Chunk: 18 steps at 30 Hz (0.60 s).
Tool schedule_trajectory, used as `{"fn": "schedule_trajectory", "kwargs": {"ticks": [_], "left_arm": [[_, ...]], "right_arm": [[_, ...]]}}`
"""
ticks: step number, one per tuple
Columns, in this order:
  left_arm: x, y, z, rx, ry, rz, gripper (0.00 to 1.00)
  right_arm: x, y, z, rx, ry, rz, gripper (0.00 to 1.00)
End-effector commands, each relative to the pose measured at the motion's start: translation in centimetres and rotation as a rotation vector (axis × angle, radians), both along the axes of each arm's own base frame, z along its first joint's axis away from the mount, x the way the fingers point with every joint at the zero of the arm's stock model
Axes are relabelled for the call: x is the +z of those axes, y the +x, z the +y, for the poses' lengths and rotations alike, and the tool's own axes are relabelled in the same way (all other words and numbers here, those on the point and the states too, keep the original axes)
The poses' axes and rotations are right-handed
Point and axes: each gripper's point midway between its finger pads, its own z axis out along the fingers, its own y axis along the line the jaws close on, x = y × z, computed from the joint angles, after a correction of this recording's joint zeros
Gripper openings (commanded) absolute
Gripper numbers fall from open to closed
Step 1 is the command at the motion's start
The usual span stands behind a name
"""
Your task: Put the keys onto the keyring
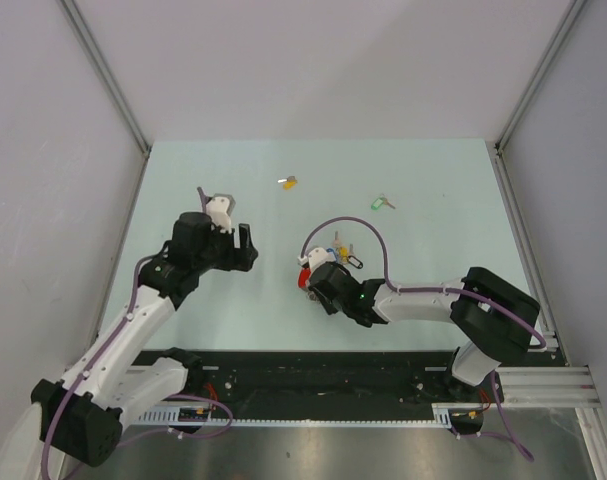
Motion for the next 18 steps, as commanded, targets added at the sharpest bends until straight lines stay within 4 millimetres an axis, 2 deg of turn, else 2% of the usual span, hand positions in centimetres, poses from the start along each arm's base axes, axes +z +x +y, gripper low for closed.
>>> {"fn": "schedule_trajectory", "kwargs": {"ticks": [1, 6, 11, 15, 16, 18], "left_arm": [[2.9, -0.2, -2.3, -0.173, -0.067, -0.141, 0.83], [4.5, -0.9, -3.3, -0.256, -0.102, -0.224, 0.89], [5.9, -1.3, -4.2, -0.337, -0.122, -0.305, 0.94], [6.8, -2.0, -5.3, -0.434, -0.143, -0.364, 0.98], [7.2, -2.3, -5.9, -0.476, -0.161, -0.381, 0.98], [8.4, -2.5, -6.7, -0.522, -0.185, -0.431, 0.99]], "right_arm": [[1.9, 1.2, 0.2, 0.007, 0.013, -0.081, 0.08], [4.6, 1.7, 0.4, 0.061, 0.032, -0.159, 0.01], [7.7, 1.9, 0.7, 0.099, 0.078, -0.224, 0.0], [11.4, 1.7, 0.9, 0.155, 0.133, -0.301, 0.0], [13.2, 1.6, 0.9, 0.167, 0.17, -0.333, 0.0], [15.1, 1.2, 1.2, 0.217, 0.209, -0.372, 0.0]]}}
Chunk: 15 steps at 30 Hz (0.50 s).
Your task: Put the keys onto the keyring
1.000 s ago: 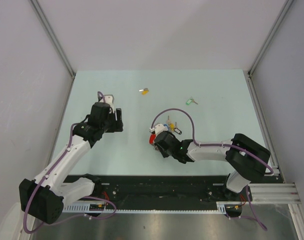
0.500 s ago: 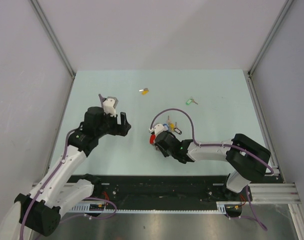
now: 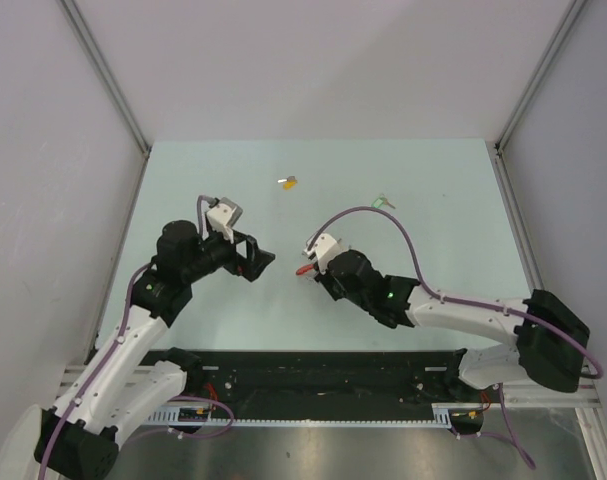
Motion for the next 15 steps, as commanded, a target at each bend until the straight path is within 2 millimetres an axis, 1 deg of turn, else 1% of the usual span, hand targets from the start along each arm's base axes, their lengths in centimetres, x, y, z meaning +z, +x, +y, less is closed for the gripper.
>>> {"fn": "schedule_trajectory", "kwargs": {"ticks": [1, 2, 3, 4, 5, 6, 7, 8, 9, 11, 13, 15], "left_arm": [[3.5, -1.0, -2.4, -0.202, -0.047, -0.185, 0.99], [3.9, -1.0, -2.6, -0.219, -0.05, -0.203, 0.99], [5.1, -1.1, -3.0, -0.245, -0.059, -0.242, 0.99], [5.7, -1.1, -3.1, -0.265, -0.05, -0.278, 0.99], [6.2, -1.3, -3.5, -0.294, -0.048, -0.297, 0.98], [7.5, -1.6, -4.0, -0.322, -0.047, -0.337, 0.99], [8.0, -1.7, -4.3, -0.351, -0.026, -0.377, 0.99], [8.5, -2.2, -4.8, -0.395, -0.022, -0.404, 0.99], [9.0, -2.6, -5.6, -0.436, -0.014, -0.425, 0.99], [9.5, -3.1, -6.3, -0.507, 0.004, -0.474, 0.99], [9.4, -3.2, -7.1, -0.557, 0.006, -0.472, 0.98], [9.4, -3.6, -7.6, -0.607, -0.006, -0.458, 0.96]], "right_arm": [[7.4, -0.2, 0.9, 0.103, 0.148, -0.158, 0.0], [8.2, -0.8, 1.1, 0.155, 0.155, -0.179, 0.0], [9.0, -1.1, 1.1, 0.177, 0.172, -0.193, 0.0], [9.9, -1.5, 1.1, 0.198, 0.194, -0.207, 0.0], [11.3, -2.0, 1.0, 0.23, 0.22, -0.233, 0.0], [12.1, -2.2, 0.9, 0.24, 0.238, -0.249, 0.0], [12.8, -2.4, 0.7, 0.247, 0.25, -0.261, 0.0], [13.8, -2.8, 0.5, 0.262, 0.273, -0.278, 0.0], [14.2, -2.9, 0.4, 0.275, 0.271, -0.295, 0.0], [14.4, -3.8, 0.5, 0.352, 0.247, -0.325, 0.0], [14.6, -4.0, 0.4, 0.367, 0.241, -0.335, 0.0], [14.6, -4.3, 0.4, 0.381, 0.247, -0.329, 0.0]]}}
